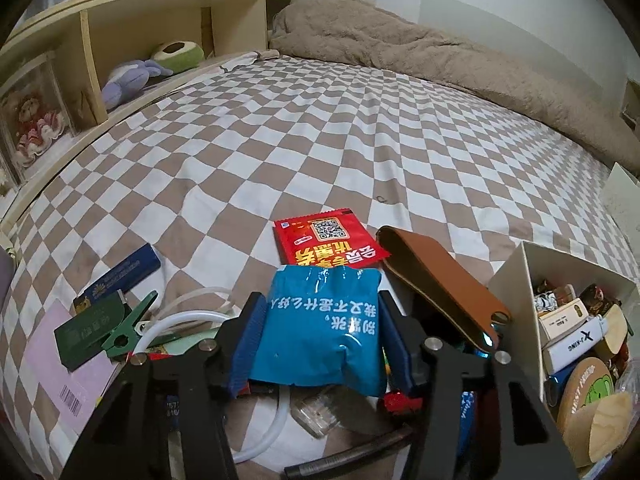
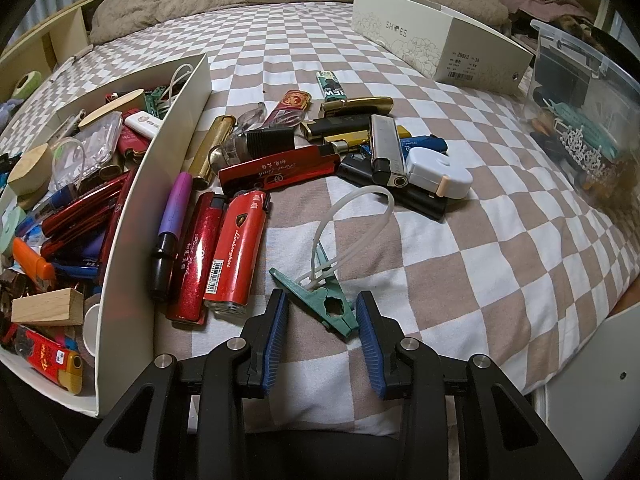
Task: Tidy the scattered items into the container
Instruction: 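Lift blue packet with left tool and clothespin with right tool toward tray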
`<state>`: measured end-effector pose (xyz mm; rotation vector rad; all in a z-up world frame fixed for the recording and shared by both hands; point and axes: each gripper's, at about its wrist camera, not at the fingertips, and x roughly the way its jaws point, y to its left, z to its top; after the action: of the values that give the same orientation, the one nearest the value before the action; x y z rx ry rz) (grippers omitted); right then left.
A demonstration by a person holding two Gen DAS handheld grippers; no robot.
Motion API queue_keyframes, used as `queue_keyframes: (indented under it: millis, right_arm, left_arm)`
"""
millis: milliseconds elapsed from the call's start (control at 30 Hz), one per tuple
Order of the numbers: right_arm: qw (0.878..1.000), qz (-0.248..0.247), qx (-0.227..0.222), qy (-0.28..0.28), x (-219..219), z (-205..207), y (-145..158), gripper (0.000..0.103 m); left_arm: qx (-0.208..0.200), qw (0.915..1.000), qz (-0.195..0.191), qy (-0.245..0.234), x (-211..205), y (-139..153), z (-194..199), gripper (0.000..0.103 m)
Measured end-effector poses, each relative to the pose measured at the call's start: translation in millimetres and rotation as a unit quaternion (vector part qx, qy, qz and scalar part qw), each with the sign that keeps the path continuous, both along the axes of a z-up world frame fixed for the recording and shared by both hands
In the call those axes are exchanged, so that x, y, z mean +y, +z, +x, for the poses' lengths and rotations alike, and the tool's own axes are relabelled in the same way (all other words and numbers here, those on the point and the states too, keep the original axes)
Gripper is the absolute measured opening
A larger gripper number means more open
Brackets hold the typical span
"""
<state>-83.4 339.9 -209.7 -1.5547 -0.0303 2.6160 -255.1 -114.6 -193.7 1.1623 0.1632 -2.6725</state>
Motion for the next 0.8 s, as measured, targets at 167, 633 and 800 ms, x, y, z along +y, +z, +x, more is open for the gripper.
queue_keyframes:
  millis: [167, 633, 800]
  right_arm:
    - [1.000, -0.003, 0.001, 0.000, 0.5, 0.2, 0.4, 0.036]
    - [1.000, -0.004, 0.019, 0.004, -2.8, 3.6, 4.5, 0.030]
    - [0.999, -0.015, 0.028, 0.009, -2.5, 3.7, 7.3, 0.021]
  left_arm:
    - [0.007, 1.0000, 0.002, 0.001, 1.6, 4.7, 6.1, 0.055]
    - [0.055, 0.9973, 0.042, -0.025, 19.2, 37.2, 40.4, 0.055]
    - [0.067, 0.9953, 0.051, -0.048, 34.6, 45.2, 48.5, 0.055]
